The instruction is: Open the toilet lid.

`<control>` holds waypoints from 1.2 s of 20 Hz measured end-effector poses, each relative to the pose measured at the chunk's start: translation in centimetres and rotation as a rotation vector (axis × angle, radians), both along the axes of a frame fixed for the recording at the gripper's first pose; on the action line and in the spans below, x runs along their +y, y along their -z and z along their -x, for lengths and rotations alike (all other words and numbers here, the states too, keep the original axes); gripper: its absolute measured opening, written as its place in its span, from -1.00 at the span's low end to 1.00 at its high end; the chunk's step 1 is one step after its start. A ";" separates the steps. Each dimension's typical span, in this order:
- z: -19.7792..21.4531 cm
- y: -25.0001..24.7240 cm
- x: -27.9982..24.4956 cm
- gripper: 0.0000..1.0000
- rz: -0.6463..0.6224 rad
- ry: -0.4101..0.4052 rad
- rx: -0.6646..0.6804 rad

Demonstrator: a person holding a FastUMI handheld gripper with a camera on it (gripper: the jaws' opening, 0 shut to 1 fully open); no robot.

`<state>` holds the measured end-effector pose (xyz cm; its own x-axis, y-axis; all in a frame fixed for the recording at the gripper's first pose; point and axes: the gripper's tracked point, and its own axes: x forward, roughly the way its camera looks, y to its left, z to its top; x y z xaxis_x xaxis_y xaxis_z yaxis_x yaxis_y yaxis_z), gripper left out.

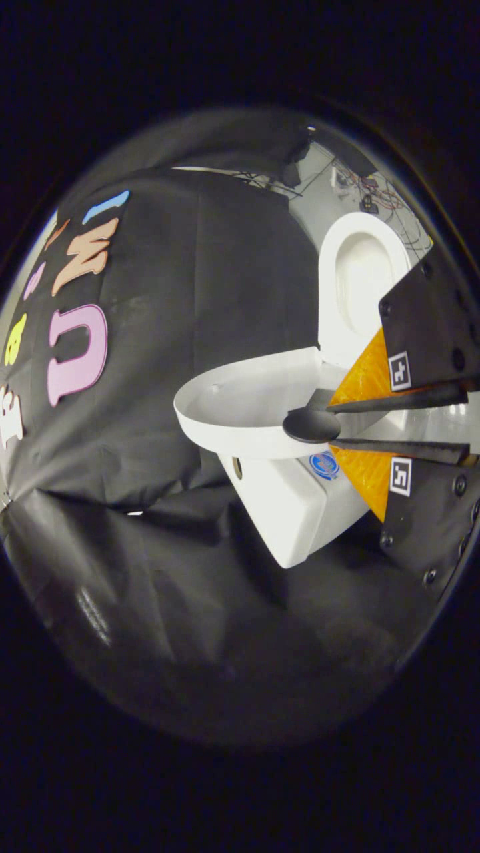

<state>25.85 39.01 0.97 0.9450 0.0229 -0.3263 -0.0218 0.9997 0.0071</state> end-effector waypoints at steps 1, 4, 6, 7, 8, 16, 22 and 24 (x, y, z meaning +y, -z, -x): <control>0.8 -0.3 -0.4 -0.53 0.007 -0.011 -0.007; 1.9 -2.0 -3.3 -0.17 0.008 -0.004 -0.039; 2.3 -2.6 -4.8 0.12 -0.005 0.000 -0.048; 2.7 -2.9 -5.9 0.27 -0.006 0.004 -0.053; 3.0 -3.2 -6.8 0.41 -0.005 -0.001 -0.056; 6.1 -5.2 -16.3 0.99 0.195 0.012 -0.161; 9.2 -5.9 -21.7 0.99 0.182 0.024 -0.201; 10.4 -5.9 -22.1 0.99 0.108 0.011 -0.201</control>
